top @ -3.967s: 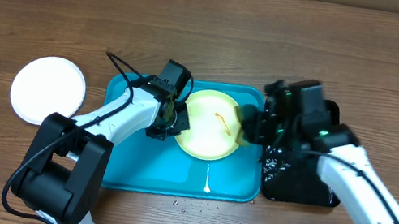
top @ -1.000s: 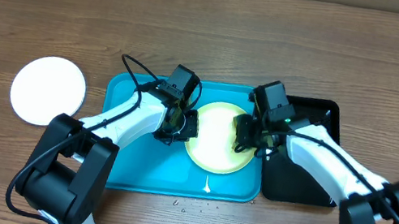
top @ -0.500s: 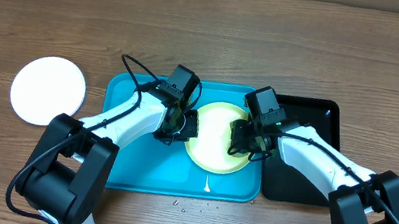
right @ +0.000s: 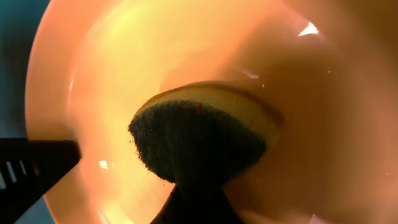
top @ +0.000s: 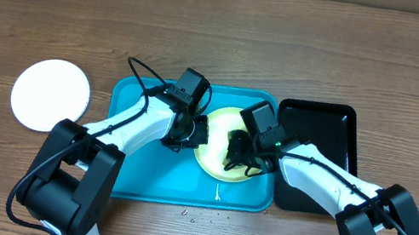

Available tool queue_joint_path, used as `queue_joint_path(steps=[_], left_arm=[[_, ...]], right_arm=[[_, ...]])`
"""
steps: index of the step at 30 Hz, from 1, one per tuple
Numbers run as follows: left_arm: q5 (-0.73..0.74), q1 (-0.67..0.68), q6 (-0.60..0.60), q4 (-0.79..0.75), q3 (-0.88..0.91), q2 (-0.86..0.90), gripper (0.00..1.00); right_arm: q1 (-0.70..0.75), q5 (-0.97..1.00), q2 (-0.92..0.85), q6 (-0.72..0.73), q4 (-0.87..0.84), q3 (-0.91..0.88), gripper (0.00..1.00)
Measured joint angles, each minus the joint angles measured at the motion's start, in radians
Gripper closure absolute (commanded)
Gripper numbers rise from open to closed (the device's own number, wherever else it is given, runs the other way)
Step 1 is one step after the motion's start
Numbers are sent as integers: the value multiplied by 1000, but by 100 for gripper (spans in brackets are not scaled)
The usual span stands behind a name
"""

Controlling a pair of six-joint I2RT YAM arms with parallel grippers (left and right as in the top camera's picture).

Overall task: Clean dirty plates on tray and stack at the side
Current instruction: 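Wipe the yellow plate with the sponge while the left gripper holds it, then return the sponge to the black tray with the right gripper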

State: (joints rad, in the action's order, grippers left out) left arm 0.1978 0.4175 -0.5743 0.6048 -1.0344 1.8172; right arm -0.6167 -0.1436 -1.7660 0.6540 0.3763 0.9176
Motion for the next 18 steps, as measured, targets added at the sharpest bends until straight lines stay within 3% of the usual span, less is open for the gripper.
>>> queue_joint_path(steps=[7,12,18], left_arm=[[0,0,0,1,0,0,96],[-3,0,-3,7,0,0,96],[-5,0,-3,8,0,0,96]], right_arm=[[13,-131,-10,1,-92,-18,96],[98,-178,12,-39,4,24,96],[257,-183,202,-154,214,87,96]])
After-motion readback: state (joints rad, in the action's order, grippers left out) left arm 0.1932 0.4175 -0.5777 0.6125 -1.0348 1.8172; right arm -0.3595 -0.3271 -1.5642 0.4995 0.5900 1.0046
